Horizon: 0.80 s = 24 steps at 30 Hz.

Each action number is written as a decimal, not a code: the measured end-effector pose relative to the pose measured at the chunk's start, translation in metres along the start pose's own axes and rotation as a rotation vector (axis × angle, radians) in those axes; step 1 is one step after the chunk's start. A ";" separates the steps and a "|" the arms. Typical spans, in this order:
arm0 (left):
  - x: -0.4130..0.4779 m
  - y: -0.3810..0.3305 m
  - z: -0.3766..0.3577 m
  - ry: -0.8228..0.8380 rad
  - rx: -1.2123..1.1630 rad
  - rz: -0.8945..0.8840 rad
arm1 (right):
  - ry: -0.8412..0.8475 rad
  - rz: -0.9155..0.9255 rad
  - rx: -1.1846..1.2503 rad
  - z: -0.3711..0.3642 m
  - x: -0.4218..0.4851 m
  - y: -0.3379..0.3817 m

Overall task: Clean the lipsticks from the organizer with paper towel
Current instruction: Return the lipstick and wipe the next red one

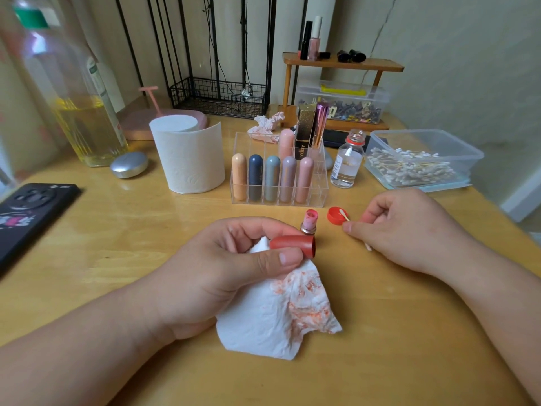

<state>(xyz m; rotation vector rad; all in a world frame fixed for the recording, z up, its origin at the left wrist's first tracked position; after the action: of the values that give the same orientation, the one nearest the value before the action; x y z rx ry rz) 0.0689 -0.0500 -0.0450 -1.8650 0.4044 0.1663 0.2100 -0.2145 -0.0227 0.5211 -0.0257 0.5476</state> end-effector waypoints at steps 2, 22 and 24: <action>-0.002 -0.004 -0.001 0.014 -0.061 -0.026 | -0.080 0.082 0.080 0.013 -0.005 0.014; -0.009 -0.020 0.009 -0.079 -0.247 -0.238 | 0.123 0.052 1.556 -0.023 -0.058 0.092; -0.008 -0.018 0.010 -0.084 -0.218 -0.239 | 0.112 0.065 1.633 -0.022 -0.057 0.097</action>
<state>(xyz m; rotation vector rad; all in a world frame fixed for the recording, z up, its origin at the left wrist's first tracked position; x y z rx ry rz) 0.0684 -0.0344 -0.0294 -2.0956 0.1055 0.1301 0.1095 -0.1615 -0.0053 2.0767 0.5582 0.5740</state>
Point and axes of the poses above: each hand's wrist, its own x-axis towards the middle knuckle, its own z-axis out of the back of the hand, y = z × x, the point moved 10 cm from there along x, towards the middle knuckle, and after that the axes turned 14 degrees about z, right-handed, at the moved point
